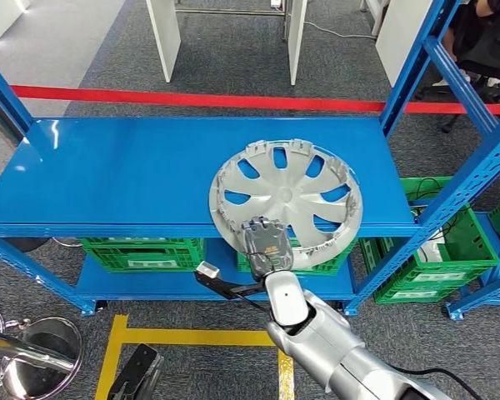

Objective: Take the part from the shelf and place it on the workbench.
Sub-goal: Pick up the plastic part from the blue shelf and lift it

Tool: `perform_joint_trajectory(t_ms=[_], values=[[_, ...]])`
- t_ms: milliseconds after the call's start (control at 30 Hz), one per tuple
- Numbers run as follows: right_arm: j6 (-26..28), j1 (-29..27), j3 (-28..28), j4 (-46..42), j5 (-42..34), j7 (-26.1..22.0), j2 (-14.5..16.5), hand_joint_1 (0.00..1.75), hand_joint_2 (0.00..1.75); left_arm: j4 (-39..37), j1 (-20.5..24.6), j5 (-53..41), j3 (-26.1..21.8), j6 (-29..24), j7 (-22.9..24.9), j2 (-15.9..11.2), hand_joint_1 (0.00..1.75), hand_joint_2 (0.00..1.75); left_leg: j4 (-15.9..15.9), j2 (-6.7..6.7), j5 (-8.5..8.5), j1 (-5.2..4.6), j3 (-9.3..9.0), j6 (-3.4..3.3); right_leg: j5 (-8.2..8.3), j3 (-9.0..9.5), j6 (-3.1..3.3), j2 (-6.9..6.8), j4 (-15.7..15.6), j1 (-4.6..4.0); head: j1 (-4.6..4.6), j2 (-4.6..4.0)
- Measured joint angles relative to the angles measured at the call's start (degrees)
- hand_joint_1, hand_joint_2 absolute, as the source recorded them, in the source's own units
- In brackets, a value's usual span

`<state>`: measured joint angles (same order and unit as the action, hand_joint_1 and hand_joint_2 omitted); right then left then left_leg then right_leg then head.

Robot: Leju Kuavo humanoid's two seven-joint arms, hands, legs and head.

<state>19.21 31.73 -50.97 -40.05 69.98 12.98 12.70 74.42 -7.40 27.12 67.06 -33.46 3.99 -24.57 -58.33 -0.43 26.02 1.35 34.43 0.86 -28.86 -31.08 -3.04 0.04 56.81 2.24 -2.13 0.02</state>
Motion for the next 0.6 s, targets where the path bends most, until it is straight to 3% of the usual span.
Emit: perform_joint_trajectory(t_ms=[267, 600], values=[[9.28, -1.26, 0.3, -2.01, 2.53, -3.74, -0.5, 0.0, 1.75, 0.0, 0.05, 0.57, 0.06, 0.39, -1.74, 0.03, 0.0, 0.0, 0.0, 0.0, 0.0, 0.0, 0.0, 0.0, 0.0, 0.0, 0.0, 0.0, 0.0, 0.0, 0.0, 0.0], [10.02, -2.48, 1.48, -5.39, 2.33, -6.93, -0.8, 0.0, 1.75, -0.02, 0.47, 1.22, 0.2, 0.41, -2.74, 0.03, 0.0, 0.0, 0.0, 0.0, 0.0, 0.0, -0.01, 0.0, 0.0, 0.0, 0.0, 0.0, 0.0, 0.0, -0.01, -0.01]])
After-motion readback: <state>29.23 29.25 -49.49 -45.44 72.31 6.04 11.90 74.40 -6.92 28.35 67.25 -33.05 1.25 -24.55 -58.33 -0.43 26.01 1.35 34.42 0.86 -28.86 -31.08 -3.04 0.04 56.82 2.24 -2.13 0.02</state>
